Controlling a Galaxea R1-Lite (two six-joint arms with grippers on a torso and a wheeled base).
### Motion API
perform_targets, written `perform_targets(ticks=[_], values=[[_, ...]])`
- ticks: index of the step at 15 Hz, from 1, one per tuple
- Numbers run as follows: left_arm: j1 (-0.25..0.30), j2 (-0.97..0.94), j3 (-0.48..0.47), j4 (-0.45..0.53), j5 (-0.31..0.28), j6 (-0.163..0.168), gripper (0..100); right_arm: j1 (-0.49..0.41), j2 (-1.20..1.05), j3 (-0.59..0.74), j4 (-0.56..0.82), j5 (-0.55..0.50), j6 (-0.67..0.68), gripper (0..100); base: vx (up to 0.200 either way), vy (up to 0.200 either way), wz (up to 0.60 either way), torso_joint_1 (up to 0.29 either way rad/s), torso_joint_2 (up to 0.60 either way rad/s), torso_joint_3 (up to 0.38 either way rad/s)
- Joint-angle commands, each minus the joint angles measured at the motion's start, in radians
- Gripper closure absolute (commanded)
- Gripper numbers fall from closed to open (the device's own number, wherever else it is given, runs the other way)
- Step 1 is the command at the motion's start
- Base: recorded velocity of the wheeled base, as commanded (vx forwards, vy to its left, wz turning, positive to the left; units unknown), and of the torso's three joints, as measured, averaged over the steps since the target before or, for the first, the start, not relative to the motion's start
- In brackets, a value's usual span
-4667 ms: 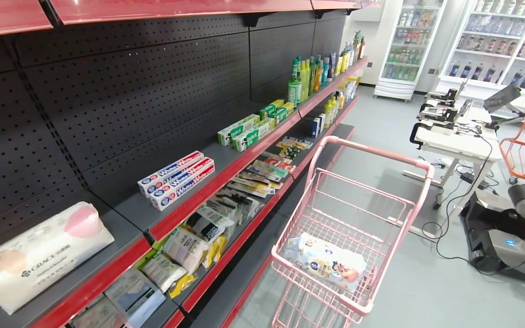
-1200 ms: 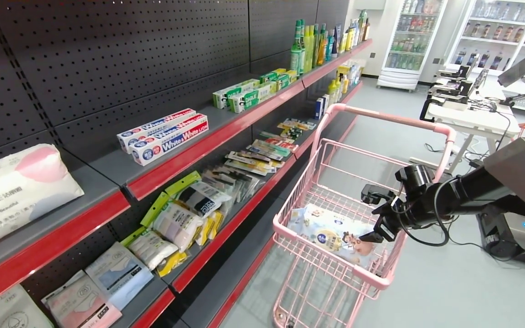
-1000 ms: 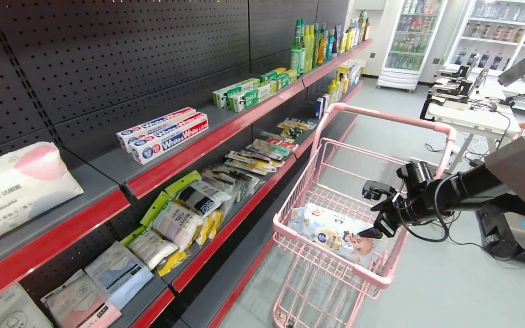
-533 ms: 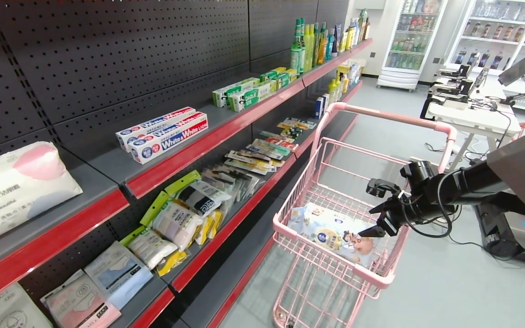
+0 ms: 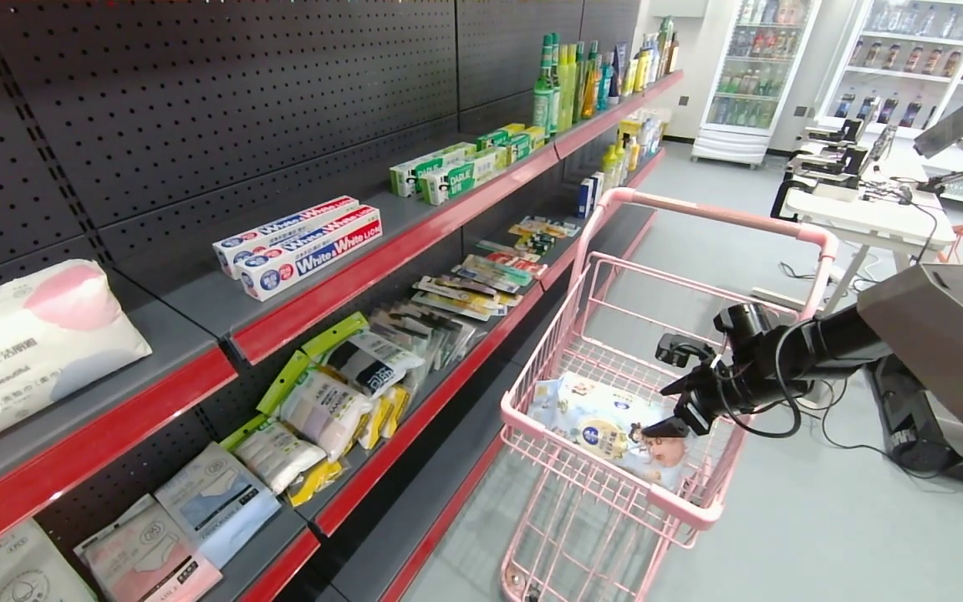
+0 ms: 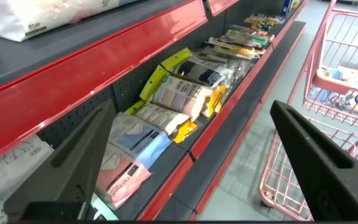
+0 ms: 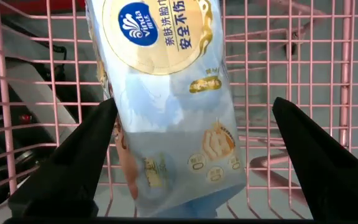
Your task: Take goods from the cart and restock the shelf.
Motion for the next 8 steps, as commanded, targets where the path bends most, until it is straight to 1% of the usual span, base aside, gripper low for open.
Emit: perform_targets(ticks=[1, 3, 4, 8], values=[[0.0, 0.001, 0.0, 0.0, 0.0, 0.0, 0, 0.008, 0.029, -0.011, 0.0, 0.013, 0.012, 0, 0.0, 0.0, 0.0, 0.0, 0.0, 0.0], [0.0, 0.001, 0.0, 0.0, 0.0, 0.0, 0, 0.025, 0.046, -0.011, -0.002, 0.037, 0.089, 0, 0.0, 0.0, 0.0, 0.0, 0.0, 0.0], [0.0, 0.001, 0.0, 0.0, 0.0, 0.0, 0, 0.025, 0.055, -0.015, -0.004, 0.04, 0.103, 0, 0.0, 0.0, 0.0, 0.0, 0.0, 0.0], [0.0, 0.001, 0.0, 0.0, 0.0, 0.0, 0, 0.031, 0.084, -0.014, -0.005, 0.042, 0.078, 0, 0.0, 0.0, 0.0, 0.0, 0.0, 0.0]])
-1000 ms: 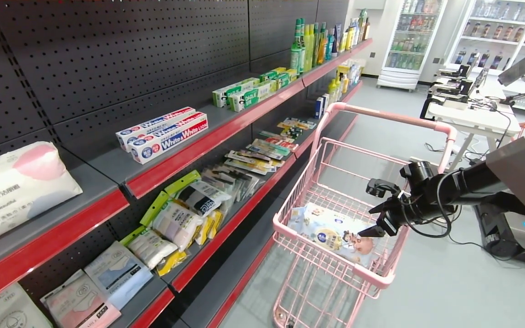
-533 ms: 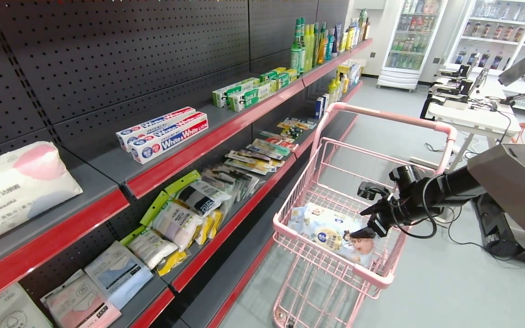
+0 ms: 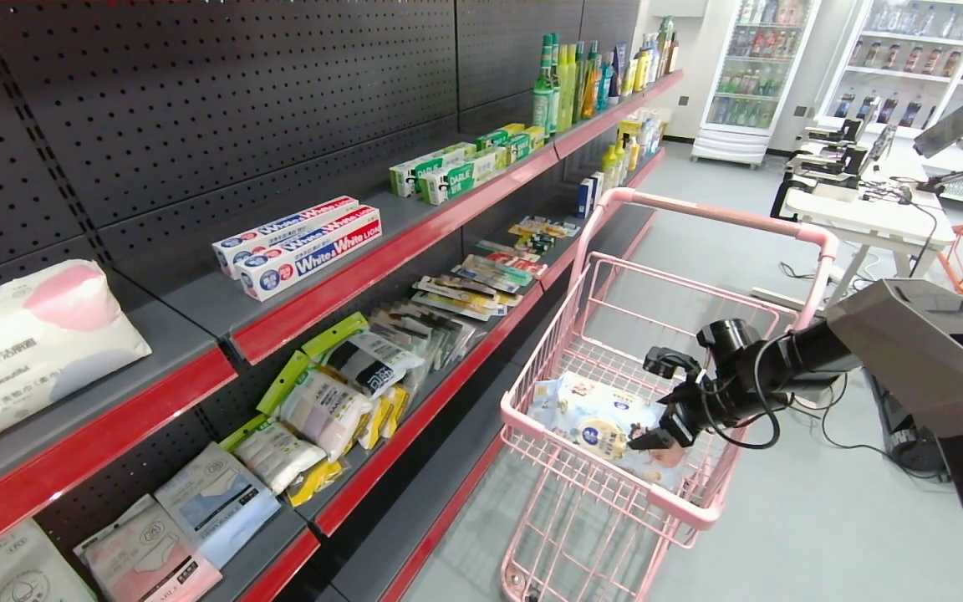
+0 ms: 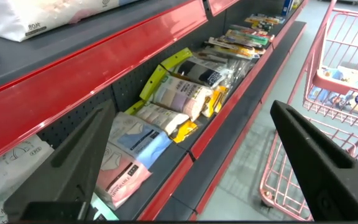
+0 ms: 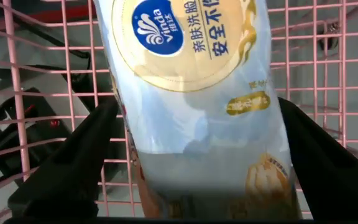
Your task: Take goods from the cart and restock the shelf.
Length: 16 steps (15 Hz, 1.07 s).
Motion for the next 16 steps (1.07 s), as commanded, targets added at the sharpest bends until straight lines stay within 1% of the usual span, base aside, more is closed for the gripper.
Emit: perform_targets(ticks=[1, 10, 11, 16], values=[[0.0, 0.001, 0.0, 0.0, 0.0, 0.0, 0, 0.006, 0.021, 0.001, -0.001, 0.0, -0.002, 0, 0.0, 0.0, 0.0, 0.0, 0.0, 0.0], [0.0, 0.001, 0.0, 0.0, 0.0, 0.0, 0, 0.014, 0.057, -0.022, -0.004, -0.007, -0.027, 0, 0.0, 0.0, 0.0, 0.0, 0.0, 0.0], [0.0, 0.001, 0.0, 0.0, 0.0, 0.0, 0, 0.014, 0.057, -0.02, -0.004, -0.007, -0.027, 100, 0.0, 0.0, 0.0, 0.0, 0.0, 0.0], [0.0, 0.001, 0.0, 0.0, 0.0, 0.0, 0, 0.005, 0.044, 0.006, -0.006, -0.004, -0.004, 100, 0.0, 0.0, 0.0, 0.0, 0.0, 0.0]])
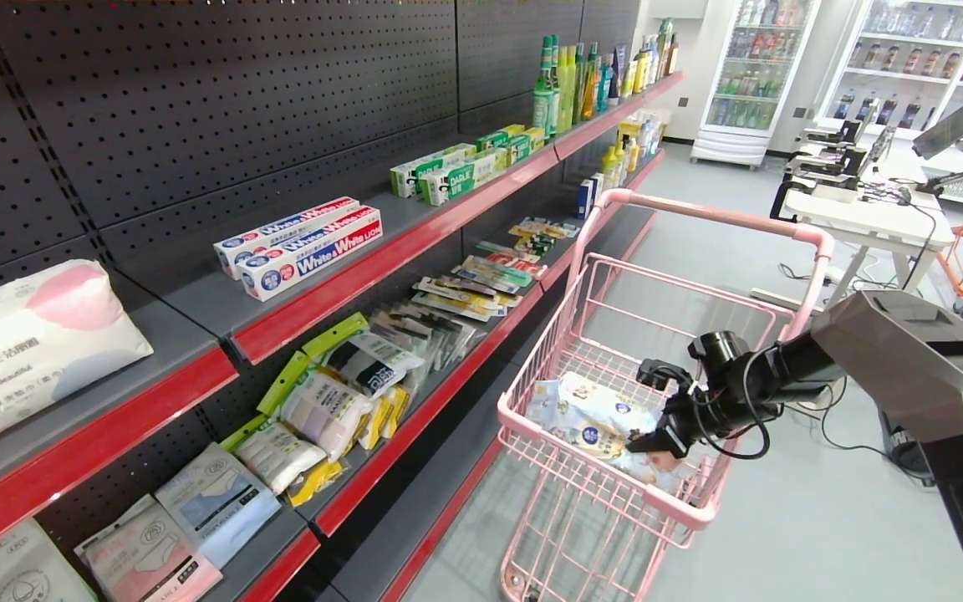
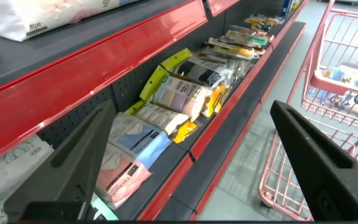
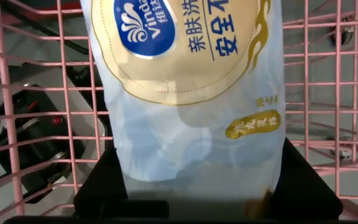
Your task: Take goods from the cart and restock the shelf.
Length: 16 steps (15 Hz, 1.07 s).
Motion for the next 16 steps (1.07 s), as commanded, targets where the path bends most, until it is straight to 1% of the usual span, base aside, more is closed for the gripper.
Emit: perform_targets(ticks=[1, 2, 4, 6, 7, 8, 9, 10, 11, 12, 14, 16], values=[[0.0, 0.001, 0.0, 0.0, 0.0, 0.0, 0, -0.005, -0.024, 0.004, 0.001, 0.0, 0.029, 100, 0.0, 0.0, 0.0, 0.0, 0.0, 0.0], [0.0, 0.001, 0.0, 0.0, 0.0, 0.0, 0, -0.005, -0.056, 0.002, 0.001, -0.002, 0.074, 100, 0.0, 0.0, 0.0, 0.0, 0.0, 0.0], [0.0, 0.001, 0.0, 0.0, 0.0, 0.0, 0, -0.01, -0.153, 0.007, -0.002, -0.008, 0.21, 100, 0.0, 0.0, 0.0, 0.0, 0.0, 0.0], [0.0, 0.001, 0.0, 0.0, 0.0, 0.0, 0, -0.02, -0.272, 0.042, -0.004, -0.059, 0.318, 100, 0.0, 0.0, 0.0, 0.0, 0.0, 0.0], [0.0, 0.001, 0.0, 0.0, 0.0, 0.0, 0, -0.025, -0.323, 0.068, -0.014, -0.085, 0.356, 100, 0.0, 0.0, 0.0, 0.0, 0.0, 0.0], [0.0, 0.001, 0.0, 0.0, 0.0, 0.0, 0, -0.026, -0.33, 0.074, -0.017, -0.089, 0.36, 100, 0.0, 0.0, 0.0, 0.0, 0.0, 0.0], [0.0, 0.001, 0.0, 0.0, 0.0, 0.0, 0, -0.036, -0.462, 0.188, -0.085, -0.154, 0.439, 100, 0.0, 0.0, 0.0, 0.0, 0.0, 0.0], [0.0, 0.001, 0.0, 0.0, 0.0, 0.0, 0, -0.036, -0.462, 0.188, -0.085, -0.154, 0.439, 100, 0.0, 0.0, 0.0, 0.0, 0.0, 0.0], [0.0, 0.001, 0.0, 0.0, 0.0, 0.0, 0, -0.03, -0.631, 0.321, -0.126, -0.24, 0.531, 100, 0.0, 0.0, 0.0, 0.0, 0.0, 0.0], [0.0, 0.001, 0.0, 0.0, 0.0, 0.0, 0, -0.023, -0.692, 0.353, -0.128, -0.263, 0.557, 100, 0.0, 0.0, 0.0, 0.0, 0.0, 0.0], [0.0, 0.001, 0.0, 0.0, 0.0, 0.0, 0, 0.009, -0.941, 0.467, -0.125, -0.358, 0.67, 100, 0.0, 0.0, 0.0, 0.0, 0.0, 0.0], [0.0, 0.001, 0.0, 0.0, 0.0, 0.0, 0, 0.026, -1.157, 0.579, -0.113, -0.457, 0.704, 100, 0.0, 0.0, 0.0, 0.0, 0.0, 0.0]])
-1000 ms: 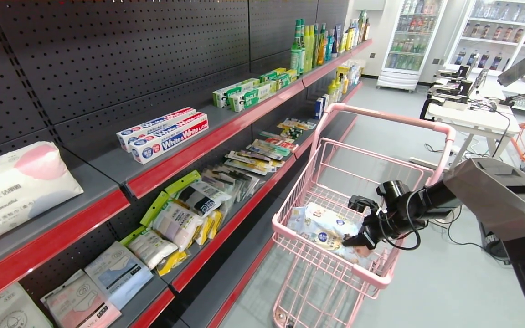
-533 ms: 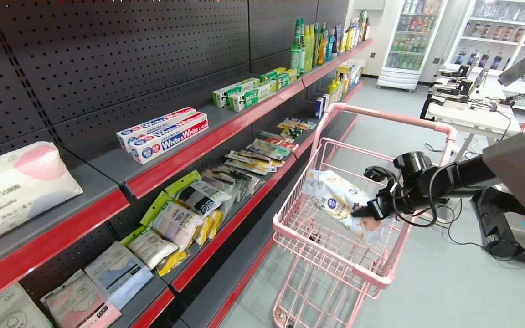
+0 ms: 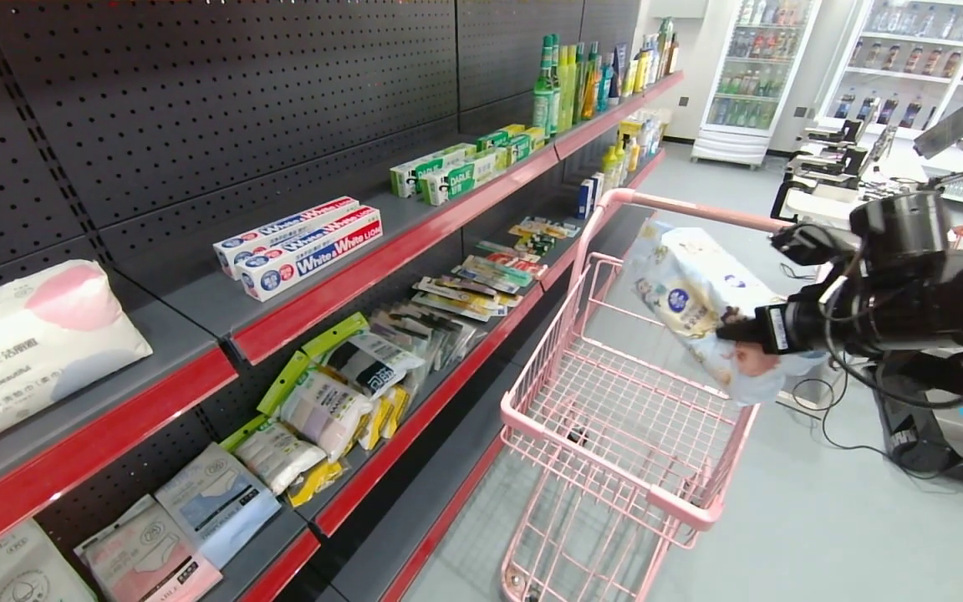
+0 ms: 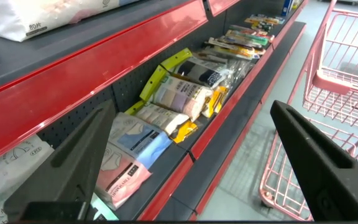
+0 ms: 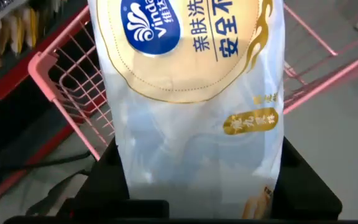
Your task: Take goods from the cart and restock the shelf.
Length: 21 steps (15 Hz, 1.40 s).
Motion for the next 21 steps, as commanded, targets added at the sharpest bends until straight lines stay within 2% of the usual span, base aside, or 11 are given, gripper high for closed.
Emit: perform_targets(ticks=[1, 3, 6, 8, 12, 15, 21], values=[[0.0, 0.001, 0.0, 0.0, 0.0, 0.0, 0, 0.031, -0.412, 0.219, -0.002, -0.135, 0.079, 100, 0.0, 0.0, 0.0, 0.0, 0.0, 0.0], [0.0, 0.001, 0.0, 0.0, 0.0, 0.0, 0, 0.016, -0.643, 0.413, -0.011, -0.217, 0.073, 100, 0.0, 0.0, 0.0, 0.0, 0.0, 0.0], [0.0, 0.001, 0.0, 0.0, 0.0, 0.0, 0, -0.049, -0.883, 0.575, -0.001, -0.244, 0.025, 100, 0.0, 0.0, 0.0, 0.0, 0.0, 0.0], [0.0, 0.001, 0.0, 0.0, 0.0, 0.0, 0, -0.078, -0.966, 0.634, -0.001, -0.249, -0.009, 100, 0.0, 0.0, 0.0, 0.0, 0.0, 0.0], [0.0, 0.001, 0.0, 0.0, 0.0, 0.0, 0, -0.127, -1.04, 0.668, -0.001, -0.25, -0.084, 100, 0.0, 0.0, 0.0, 0.097, -0.21, -0.114], [0.0, 0.001, 0.0, 0.0, 0.0, 0.0, 0, -0.127, -1.064, 0.667, -0.001, -0.25, -0.148, 100, 0.0, 0.0, 0.0, 0.251, -0.56, -0.308], [0.0, 0.001, 0.0, 0.0, 0.0, 0.0, 0, -0.122, -1.064, 0.667, -0.004, -0.243, -0.18, 100, 0.0, 0.0, 0.0, 0.194, -0.42, -0.23]])
